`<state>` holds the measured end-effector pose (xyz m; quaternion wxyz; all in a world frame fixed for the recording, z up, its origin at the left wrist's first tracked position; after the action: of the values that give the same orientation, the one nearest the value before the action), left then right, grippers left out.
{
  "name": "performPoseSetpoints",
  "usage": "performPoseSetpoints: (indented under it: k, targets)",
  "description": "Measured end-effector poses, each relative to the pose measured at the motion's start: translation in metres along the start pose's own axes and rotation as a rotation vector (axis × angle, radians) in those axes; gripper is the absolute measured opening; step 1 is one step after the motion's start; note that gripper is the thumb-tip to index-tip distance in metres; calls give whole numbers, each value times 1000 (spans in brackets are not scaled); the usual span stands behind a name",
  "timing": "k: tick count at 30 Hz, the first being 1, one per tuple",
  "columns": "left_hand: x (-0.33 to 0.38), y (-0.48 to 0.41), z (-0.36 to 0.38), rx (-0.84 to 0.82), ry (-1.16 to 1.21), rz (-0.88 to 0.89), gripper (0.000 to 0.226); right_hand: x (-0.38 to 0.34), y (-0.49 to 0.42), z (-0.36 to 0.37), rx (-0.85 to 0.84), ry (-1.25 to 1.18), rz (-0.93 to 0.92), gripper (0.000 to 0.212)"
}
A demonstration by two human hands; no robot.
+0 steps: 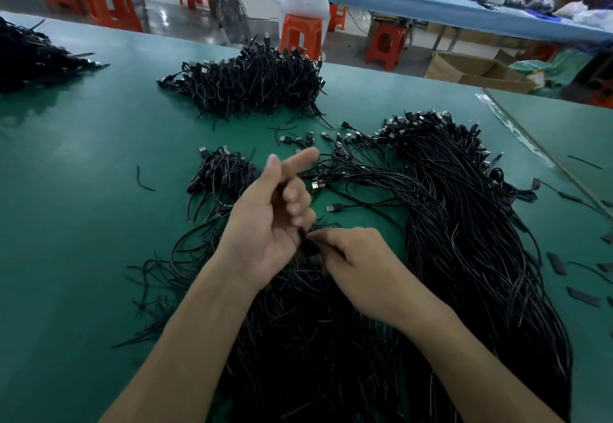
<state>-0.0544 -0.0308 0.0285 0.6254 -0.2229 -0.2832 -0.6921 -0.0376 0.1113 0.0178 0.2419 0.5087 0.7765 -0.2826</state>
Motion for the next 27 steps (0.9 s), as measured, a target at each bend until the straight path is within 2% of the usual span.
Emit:
performPoseSetpoints:
  k: [3, 6, 8, 10, 12, 15, 19, 21, 23, 27]
  targets:
    - [-2, 1, -5, 76, -229, 212, 42, -9, 4, -9, -6, 61, -55, 23]
    - [-6, 5, -2, 62, -760, 400, 37, -13, 0, -23, 7, 55, -95, 23]
    - [-9, 8, 2, 6, -1088, 453, 37, -14, -3, -33, 20, 24, -133, 21]
    - [-12, 10, 3, -32, -1204, 372, 45, -13, -5, -48, 85, -48, -146, 14]
    - [-13, 13, 4, -93, -1136, 173, 54, -14, -8, -61, 168, -152, -156, 12]
    - [-11, 21, 8, -245, -925, -6, 64, -18, -10, -67, 264, -271, -182, 12]
    - [-4, 26, 11, -339, -556, -182, 57, -18, -13, -55, 294, -324, -98, 16]
    - [0, 24, 11, -334, -350, -205, 52, -14, -11, -44, 258, -272, -33, 26]
    - [2, 21, 10, -297, -213, -149, 49, -13, -6, -34, 233, -222, 0, 30]
    - [7, 16, 7, -186, 16, -16, 47, -13, 8, -17, 99, -80, 8, 26]
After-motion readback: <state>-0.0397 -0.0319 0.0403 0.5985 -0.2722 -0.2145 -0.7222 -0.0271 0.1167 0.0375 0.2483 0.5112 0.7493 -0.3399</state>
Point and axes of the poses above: each hand's wrist, its own y-axis away from the middle knuckle, its own z-axis out of the palm, x = y × z, the point moved 2 cm from there along -y, towards the middle knuckle, and after that the axes turned 9 degrees about x, right-handed, at the moved point
